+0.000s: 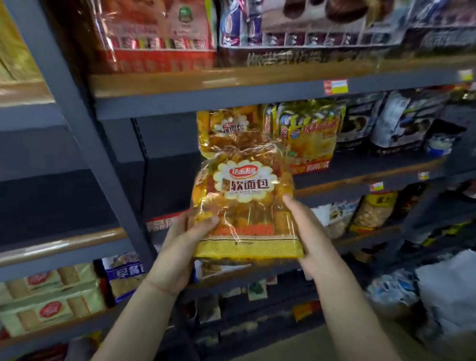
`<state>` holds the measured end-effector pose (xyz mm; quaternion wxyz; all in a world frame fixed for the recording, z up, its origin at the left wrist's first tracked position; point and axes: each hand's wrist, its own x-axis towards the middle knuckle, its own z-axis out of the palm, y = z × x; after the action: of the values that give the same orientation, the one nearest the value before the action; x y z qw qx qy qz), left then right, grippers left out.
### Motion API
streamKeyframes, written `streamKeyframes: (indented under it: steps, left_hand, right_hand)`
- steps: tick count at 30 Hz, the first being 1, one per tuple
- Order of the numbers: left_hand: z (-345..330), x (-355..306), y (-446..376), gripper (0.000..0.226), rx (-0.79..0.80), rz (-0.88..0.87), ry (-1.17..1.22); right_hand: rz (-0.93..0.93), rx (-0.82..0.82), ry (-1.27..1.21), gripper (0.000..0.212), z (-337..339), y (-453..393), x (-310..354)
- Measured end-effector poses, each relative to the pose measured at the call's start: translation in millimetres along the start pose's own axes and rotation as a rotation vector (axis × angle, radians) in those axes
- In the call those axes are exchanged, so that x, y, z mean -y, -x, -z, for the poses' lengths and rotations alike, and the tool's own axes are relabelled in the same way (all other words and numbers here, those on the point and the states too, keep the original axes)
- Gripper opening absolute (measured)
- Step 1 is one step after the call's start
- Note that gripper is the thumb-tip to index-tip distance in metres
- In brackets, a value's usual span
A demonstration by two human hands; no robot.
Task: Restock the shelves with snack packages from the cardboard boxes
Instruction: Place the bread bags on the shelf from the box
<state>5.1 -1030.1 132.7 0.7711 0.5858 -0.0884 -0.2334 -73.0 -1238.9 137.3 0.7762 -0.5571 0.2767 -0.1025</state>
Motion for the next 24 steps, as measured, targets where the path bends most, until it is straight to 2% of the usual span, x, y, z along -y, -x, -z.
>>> streamKeyframes:
  steps: [4,7,8,10,12,14,15,17,19,22,24]
  left_hand:
    - [-13.4,-5.4,-3.2,0.069,-0.209,-0.108,0.028]
    - [-19.2,-13.0,-19.1,0.065,-0.228,-0.182,-0.039]
    - [-19.6,-15.9,-27.8,0.060,-0.215,-0.206,-0.086]
    - [-19.7,-22.2,-51.1,0.055,-0.216,-0.257,-0.215]
    - [-18.6,-33.1,-88.3,0.062,-0.311,-0.276,-0.455]
    - [-18.6,-44.6,-132.1,0.068,-0.424,-0.239,-0.720]
    - [-20.4,-47.8,-152.8,0.064,-0.434,-0.232,-0.757]
    - [-26.0,-46.1,-184.4,0.059,-0.399,-0.238,-0.679]
    - [-30.3,-39.1,-198.6,0.067,-0.385,-0.256,-0.532]
    - [-27.6,-25.5,-208.9,0.063,-0.390,-0.301,-0.447]
    - [-25.6,-19.4,-211.5,0.058,-0.337,-0.312,-0.461]
  right_hand:
    - [0.185,0.031,0.245,0.059,8.1,-12.7,8.2]
    - [0.342,0.073,0.384,0.034,9.2,-24.3,19.4]
    - [0.389,0.079,0.402,0.031,7.7,-29.9,25.3]
    - [0.497,0.017,0.519,0.033,1.6,-46.5,39.1]
    - [0.603,-0.118,0.682,0.040,-8.6,-74.4,53.2]
    - [0.632,-0.185,0.798,0.046,-22.9,-107.2,67.2]
    - [0.608,-0.173,0.842,0.051,-31.2,-122.5,73.3]
    - [0.507,-0.118,0.843,0.063,-44.8,-146.9,78.8]
    - [0.444,-0.069,0.748,0.066,-51.7,-161.7,74.9]
    - [0.507,-0.003,0.713,0.057,-52.7,-177.5,63.0]
    - [0.534,0.064,0.734,0.064,-54.2,-185.4,59.5]
